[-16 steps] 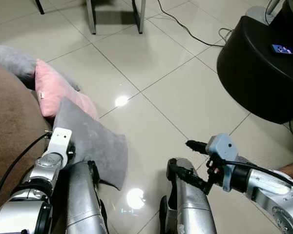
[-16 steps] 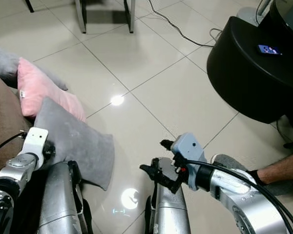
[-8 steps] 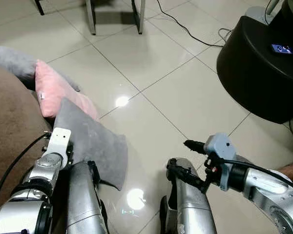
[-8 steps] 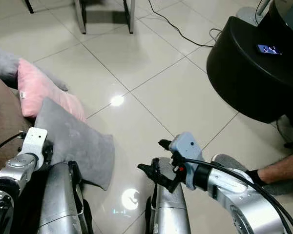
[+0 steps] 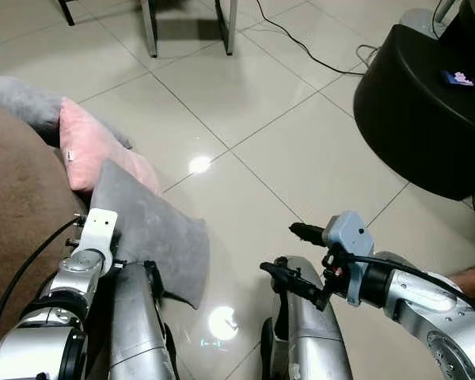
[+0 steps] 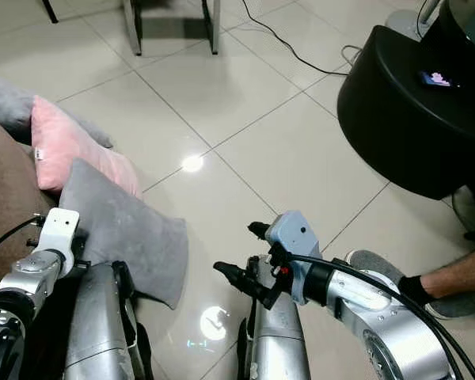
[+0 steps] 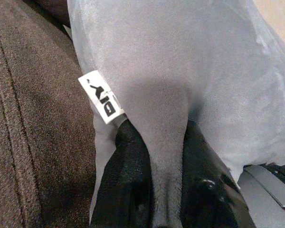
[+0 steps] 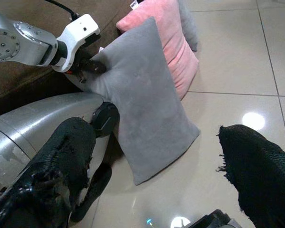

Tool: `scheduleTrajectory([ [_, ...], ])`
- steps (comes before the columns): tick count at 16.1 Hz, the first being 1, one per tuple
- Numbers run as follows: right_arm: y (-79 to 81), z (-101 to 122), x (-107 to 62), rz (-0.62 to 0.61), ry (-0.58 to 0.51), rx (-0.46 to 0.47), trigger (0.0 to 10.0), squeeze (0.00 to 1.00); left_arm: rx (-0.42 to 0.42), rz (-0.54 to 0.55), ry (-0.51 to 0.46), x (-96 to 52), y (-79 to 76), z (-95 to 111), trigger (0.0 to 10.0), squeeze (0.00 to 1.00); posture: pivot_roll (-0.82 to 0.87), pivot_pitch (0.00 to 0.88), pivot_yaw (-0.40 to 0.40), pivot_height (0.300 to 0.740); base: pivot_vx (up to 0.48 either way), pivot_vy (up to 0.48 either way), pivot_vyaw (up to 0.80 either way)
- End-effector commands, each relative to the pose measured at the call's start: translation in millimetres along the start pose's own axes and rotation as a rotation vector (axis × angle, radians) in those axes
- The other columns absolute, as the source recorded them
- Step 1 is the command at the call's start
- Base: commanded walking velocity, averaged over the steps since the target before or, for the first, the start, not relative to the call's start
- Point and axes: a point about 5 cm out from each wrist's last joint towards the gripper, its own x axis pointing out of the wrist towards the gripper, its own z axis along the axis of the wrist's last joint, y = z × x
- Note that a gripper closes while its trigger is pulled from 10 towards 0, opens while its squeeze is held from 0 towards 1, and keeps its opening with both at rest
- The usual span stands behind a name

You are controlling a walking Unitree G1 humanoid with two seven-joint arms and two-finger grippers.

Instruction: Move the pillow to the sofa from floor

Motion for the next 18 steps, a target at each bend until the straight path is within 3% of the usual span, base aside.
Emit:
scheduleTrajectory([
  [1,0.0,-2.5,-0.9,-0.008,0.008,-0.007,10.0,0.00,-0.011,-0.034,0.066,-1.3,-6.2,-17.3,0.0,0.00,-0.10,0.196,-0.071,0.512,0.000,0.000,0.00],
  [7,-4.7,-8.7,5.3,-0.028,0.007,-0.012,10.0,0.00,-0.056,-0.065,0.044,-0.4,-14.6,-14.0,0.0,0.00,-0.08,0.139,-0.049,0.512,0.000,0.000,0.00],
  [11,-25.1,-20.0,17.6,-0.158,0.004,-0.036,10.0,0.00,-0.153,-0.079,0.025,1.3,-28.5,-8.3,0.0,0.00,-0.06,0.041,-0.014,0.512,0.000,0.000,0.00],
  [12,-31.4,-21.3,18.7,-0.224,0.002,-0.053,10.0,0.00,-0.188,-0.086,-0.006,2.2,-30.7,-0.1,0.0,0.00,-0.07,0.023,-0.001,0.512,0.000,0.000,0.00],
  [15,-42.8,-19.8,19.3,-0.374,-0.069,0.007,10.0,0.00,-0.263,-0.178,-0.206,0.1,-43.0,39.4,0.0,0.00,-0.08,0.000,0.054,0.512,0.000,0.000,0.00],
  [18,-52.9,-21.9,20.0,-0.522,-0.099,0.029,10.0,0.00,-0.284,-0.218,-0.420,-23.9,-52.8,64.3,0.0,0.00,-0.07,0.000,0.080,0.512,0.000,0.000,0.00],
])
